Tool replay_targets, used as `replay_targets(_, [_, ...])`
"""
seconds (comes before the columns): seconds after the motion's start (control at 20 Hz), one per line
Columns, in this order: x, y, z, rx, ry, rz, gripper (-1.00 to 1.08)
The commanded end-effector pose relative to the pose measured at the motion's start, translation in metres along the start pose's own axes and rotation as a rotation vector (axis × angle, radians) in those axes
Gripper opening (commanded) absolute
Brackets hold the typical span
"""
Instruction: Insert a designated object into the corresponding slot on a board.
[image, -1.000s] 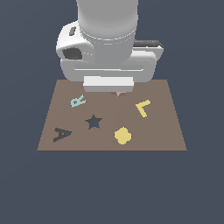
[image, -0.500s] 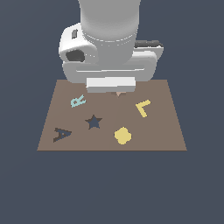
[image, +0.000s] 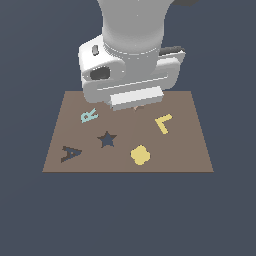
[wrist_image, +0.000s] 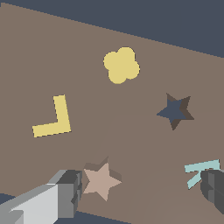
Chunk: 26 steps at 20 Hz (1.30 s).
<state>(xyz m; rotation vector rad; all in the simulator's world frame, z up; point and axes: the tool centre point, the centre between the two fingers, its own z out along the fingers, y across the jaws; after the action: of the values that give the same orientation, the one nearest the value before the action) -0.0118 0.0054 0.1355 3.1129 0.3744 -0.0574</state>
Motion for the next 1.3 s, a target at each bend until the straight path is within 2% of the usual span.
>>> replay_targets(0.0, [-0.002,-0.004,0.005,-0.001,0.002,-0.073,1.00])
replay_targets(0.9, [-0.030,-0.033,0.055,-0.013,0.022,-0.791,1.00])
replay_targets(1.25, [-0.042,-0.036,0.071,-0.017,0.028,-1.010,1.00])
